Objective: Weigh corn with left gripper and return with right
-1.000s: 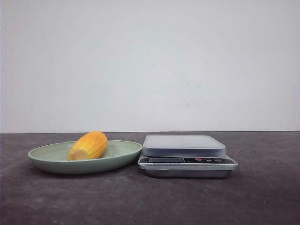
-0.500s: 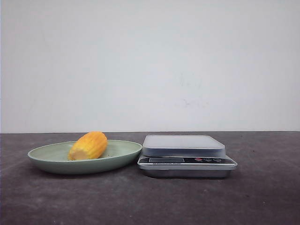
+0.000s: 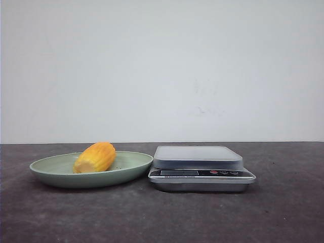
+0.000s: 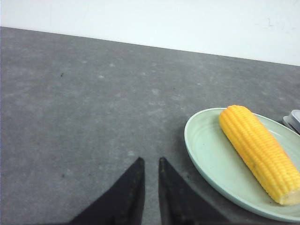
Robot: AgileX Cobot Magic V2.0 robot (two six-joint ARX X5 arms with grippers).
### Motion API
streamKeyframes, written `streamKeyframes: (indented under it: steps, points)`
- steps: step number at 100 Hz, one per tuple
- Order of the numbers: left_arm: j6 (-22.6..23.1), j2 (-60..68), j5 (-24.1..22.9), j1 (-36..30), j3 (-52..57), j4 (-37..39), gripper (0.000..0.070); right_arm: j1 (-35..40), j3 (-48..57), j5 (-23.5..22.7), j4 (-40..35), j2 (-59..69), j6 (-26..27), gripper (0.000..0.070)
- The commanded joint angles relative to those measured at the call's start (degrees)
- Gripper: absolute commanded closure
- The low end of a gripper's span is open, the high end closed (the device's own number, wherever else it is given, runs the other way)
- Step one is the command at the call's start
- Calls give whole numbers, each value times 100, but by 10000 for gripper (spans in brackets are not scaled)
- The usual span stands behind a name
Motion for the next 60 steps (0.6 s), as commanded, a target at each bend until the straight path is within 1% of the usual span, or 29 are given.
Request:
streamKeyframes:
  steps: [1, 15, 31, 41, 52, 60]
  points:
    - [68, -7, 20, 4, -103, -26, 689, -675, 72, -37, -149, -20, 140, 688]
    - [70, -7, 20, 2, -103, -26, 689, -1749, 48, -35, -420, -116, 153, 688]
    - [70, -7, 20, 4, -103, -26, 689, -2417, -262, 79, -339, -380, 101, 688]
    - [68, -7, 22, 4, -103, -26, 689, -2658, -872, 70, 33, -732, 37, 688]
    - [68, -7, 20, 4, -103, -26, 689, -2889, -1871, 22, 732, -1248, 37, 688]
    - [70, -7, 20, 4, -103, -26, 688, -3029, -2597, 20, 1032, -1633, 50, 688]
